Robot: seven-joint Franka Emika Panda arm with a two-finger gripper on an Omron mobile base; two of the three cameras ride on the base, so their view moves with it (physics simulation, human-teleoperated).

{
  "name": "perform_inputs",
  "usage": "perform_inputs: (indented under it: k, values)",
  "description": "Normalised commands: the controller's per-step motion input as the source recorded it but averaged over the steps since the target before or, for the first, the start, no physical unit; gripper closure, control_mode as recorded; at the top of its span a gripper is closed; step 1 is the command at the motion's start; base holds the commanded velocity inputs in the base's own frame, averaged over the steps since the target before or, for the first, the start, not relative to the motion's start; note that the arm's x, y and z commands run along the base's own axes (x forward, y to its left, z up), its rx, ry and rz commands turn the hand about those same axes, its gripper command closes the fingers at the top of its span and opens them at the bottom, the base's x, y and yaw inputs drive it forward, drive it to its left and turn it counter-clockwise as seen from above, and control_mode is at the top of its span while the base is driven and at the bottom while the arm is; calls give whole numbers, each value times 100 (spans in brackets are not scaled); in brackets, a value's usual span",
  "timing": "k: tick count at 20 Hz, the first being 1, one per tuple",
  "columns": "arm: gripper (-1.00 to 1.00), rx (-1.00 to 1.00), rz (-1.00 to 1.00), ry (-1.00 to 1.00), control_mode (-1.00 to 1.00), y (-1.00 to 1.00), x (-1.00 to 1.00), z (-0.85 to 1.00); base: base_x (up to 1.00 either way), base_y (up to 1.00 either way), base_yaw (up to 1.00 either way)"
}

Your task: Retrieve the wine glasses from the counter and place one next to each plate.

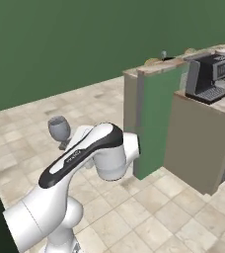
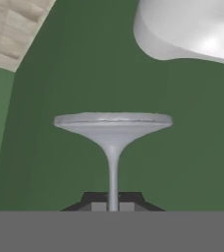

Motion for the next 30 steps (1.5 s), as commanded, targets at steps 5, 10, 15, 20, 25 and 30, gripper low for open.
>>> perform_inputs:
  k: [5,10,15,20,25,30]
  values:
    - [100,0,0,0,100,0,0,0,100,100,0]
    - [100,0,0,0,100,0,0,0,100,100,-6]
    - [100,0,0,0,100,0,0,0,100,100,-18]
    - [100,0,0,0,100,0,0,0,100,100,-27]
    - [100,0,0,0,100,0,0,0,100,100,-33]
    - [100,0,0,0,100,0,0,0,100,100,-38]
